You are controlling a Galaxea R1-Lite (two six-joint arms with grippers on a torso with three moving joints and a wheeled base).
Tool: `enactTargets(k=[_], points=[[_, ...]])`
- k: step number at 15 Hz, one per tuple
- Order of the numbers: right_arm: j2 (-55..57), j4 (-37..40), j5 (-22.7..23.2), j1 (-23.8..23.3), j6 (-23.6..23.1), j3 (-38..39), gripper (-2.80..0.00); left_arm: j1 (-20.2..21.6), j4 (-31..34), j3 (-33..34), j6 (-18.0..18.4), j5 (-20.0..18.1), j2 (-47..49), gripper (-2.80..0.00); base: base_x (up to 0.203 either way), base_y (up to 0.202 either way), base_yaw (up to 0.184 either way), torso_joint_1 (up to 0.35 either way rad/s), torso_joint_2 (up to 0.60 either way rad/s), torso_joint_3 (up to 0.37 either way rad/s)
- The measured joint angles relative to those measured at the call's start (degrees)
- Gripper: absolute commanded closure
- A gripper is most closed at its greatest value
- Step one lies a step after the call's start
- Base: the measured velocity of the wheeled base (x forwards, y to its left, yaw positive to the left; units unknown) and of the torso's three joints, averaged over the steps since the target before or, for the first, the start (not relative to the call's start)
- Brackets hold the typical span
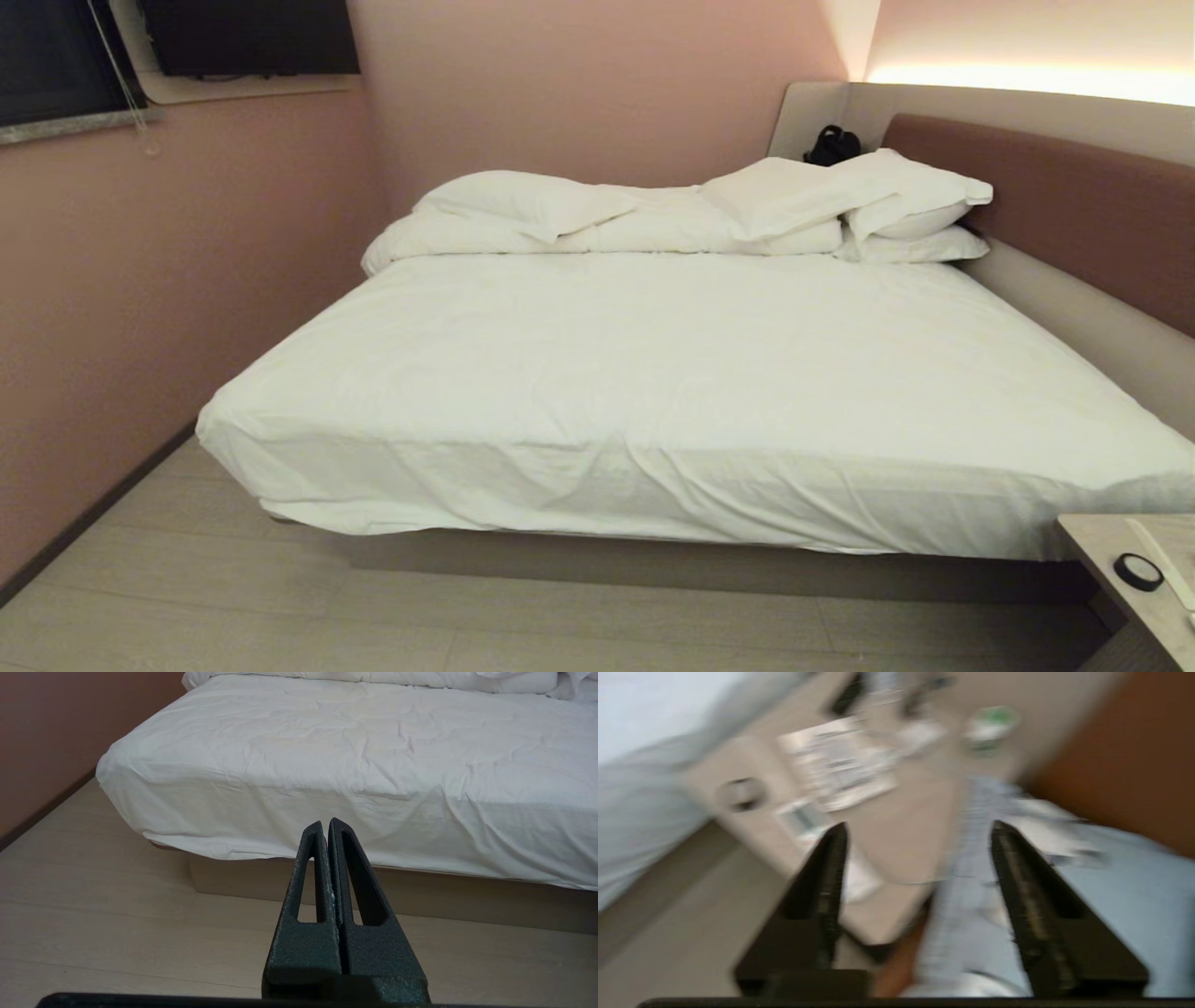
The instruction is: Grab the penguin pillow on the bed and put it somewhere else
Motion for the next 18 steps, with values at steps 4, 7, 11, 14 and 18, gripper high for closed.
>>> enactTargets(k=[4,7,11,14,18], points=[[0.06,6.91,-6.19,15.04,8.42,-1.49,0.00,0.00,-0.01,0.00,-0.01,0.02,0.00,0.00,0.000,0.000,0.000,0.000,0.00,0.000],[0.11,9.86,-12.49,26.23,14.79,-1.71,0.00,0.00,-0.02,0.00,0.00,0.00,0.00,0.00,0.000,0.000,0.000,0.000,0.00,0.000],[0.11,12.63,-19.44,39.66,22.62,-1.87,0.00,0.00,0.00,0.00,0.00,0.00,0.00,0.00,0.000,0.000,0.000,0.000,0.00,0.000],[0.02,14.67,-23.28,50.36,28.02,-1.96,0.00,0.00,-0.02,0.00,0.00,0.00,0.00,0.00,0.000,0.000,0.000,0.000,0.00,0.000],[-1.46,18.93,-25.71,63.33,34.88,-1.80,0.00,0.00,-0.02,0.00,-0.01,0.00,0.00,0.00,0.000,0.000,0.000,0.000,0.00,0.000]])
